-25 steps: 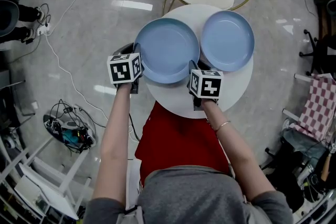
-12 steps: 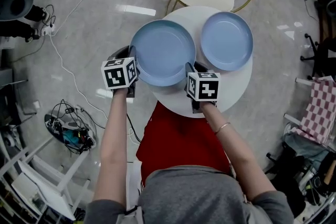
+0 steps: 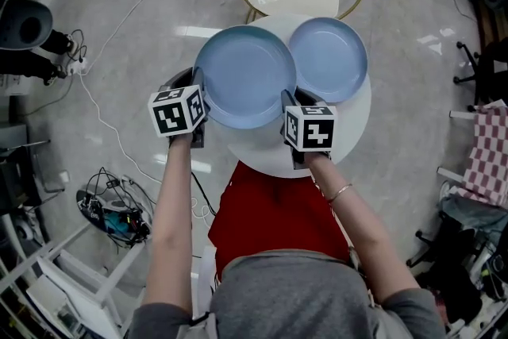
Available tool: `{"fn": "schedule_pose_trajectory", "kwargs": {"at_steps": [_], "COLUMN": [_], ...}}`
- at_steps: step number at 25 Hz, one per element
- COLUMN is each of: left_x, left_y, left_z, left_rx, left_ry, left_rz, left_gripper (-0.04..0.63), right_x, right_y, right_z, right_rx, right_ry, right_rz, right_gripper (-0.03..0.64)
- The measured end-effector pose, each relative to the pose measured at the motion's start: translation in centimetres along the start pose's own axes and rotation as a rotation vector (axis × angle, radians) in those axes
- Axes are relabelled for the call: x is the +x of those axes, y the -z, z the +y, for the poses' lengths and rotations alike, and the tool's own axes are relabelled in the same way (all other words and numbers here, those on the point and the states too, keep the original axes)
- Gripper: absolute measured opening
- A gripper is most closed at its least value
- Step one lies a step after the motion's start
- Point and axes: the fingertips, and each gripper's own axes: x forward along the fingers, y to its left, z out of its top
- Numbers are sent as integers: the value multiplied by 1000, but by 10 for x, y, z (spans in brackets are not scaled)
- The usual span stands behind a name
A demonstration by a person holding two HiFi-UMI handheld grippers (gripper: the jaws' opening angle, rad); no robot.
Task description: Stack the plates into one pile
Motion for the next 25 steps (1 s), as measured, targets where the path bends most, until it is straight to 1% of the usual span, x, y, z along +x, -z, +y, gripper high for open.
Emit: {"fn": "schedule_pose_trajectory", "kwargs": {"at_steps": [8,15,20,25], "left_x": [28,62,82,101], "left_y": [-39,-55,-57,-54], "left_z": [-79,-157,-193,-213], "left_rx": [105,200,247,271], "left_ry": [105,211,260,285], "left_rz": [-7,13,38,61], "left_gripper": [37,37,37,37], "right_x": [-37,-65,-72,-69], "right_y": [-16,-11,-5,0], "right_z": [-68,-135,-167,-191], "right_rx": [89,183,232,268], "right_ry": [88,187,233,264], "right_rz": [-75,-107,-114,-100], "right_gripper": [109,109,109,109]}}
